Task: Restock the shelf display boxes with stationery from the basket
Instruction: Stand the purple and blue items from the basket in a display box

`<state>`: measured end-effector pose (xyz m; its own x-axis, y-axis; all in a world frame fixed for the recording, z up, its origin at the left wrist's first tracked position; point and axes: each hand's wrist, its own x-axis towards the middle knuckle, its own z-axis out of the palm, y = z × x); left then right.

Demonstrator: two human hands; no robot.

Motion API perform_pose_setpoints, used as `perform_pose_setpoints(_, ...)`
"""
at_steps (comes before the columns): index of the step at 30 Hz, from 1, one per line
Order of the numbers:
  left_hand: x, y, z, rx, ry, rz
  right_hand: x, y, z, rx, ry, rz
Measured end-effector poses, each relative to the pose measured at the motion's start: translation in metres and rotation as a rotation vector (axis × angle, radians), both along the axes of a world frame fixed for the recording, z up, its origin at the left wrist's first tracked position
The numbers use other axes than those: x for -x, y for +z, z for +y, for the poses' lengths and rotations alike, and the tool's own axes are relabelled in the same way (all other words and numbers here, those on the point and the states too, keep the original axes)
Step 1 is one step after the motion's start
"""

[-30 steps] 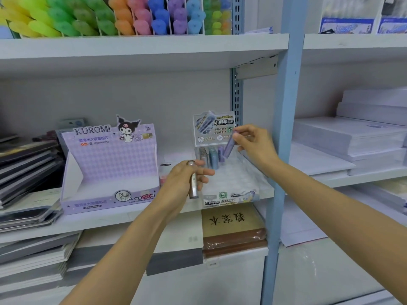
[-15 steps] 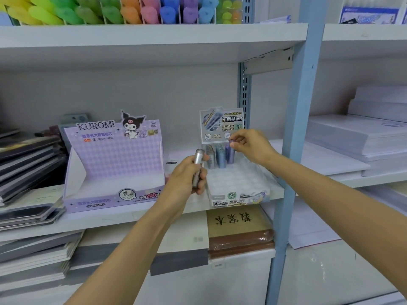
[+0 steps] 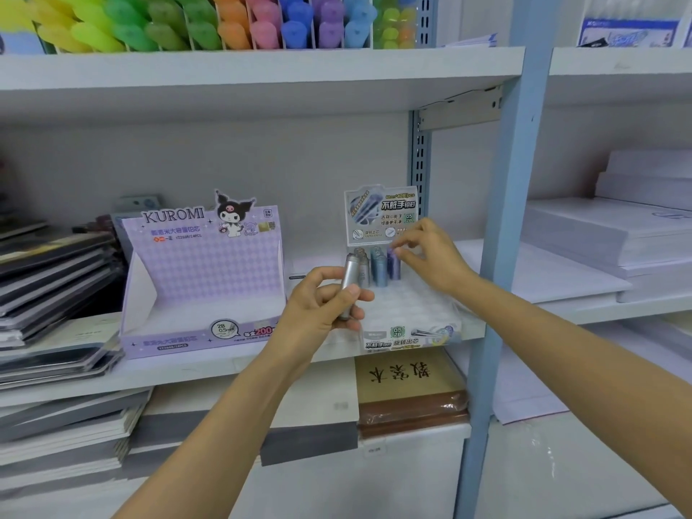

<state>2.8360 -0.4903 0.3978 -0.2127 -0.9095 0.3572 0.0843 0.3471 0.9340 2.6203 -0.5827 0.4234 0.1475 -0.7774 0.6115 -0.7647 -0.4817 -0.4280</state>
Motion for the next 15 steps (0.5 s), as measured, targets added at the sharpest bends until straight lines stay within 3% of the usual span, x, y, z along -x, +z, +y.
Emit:
perform_pose_setpoints(2,0.002,0.001,0.002,0.004,0.029,-0.013,-0.005,0.007,0.015,-0.023,0.103,-0.145)
perform_pose_setpoints(5,0.009,0.003,0.004,0.008,0.089,-0.02,-0.018,0.016,0.045,-0.23,0.393,-0.466)
perform_pose_setpoints(7,0.016,0.004,0.005,0.03,0.142,-0.04,-0.028,0.016,0.059,-0.31,0.491,-0.528)
perform_pose_setpoints(11,0.026,0.004,0.007,0.096,0.257,-0.1,-0.036,0.014,0.067,-0.303,0.532,-0.619)
perform_pose_setpoints(15,0.018,-0.009,0.011,0.348,0.415,-0.441,-0.024,0.022,0.064,-0.111,0.436,-0.7)
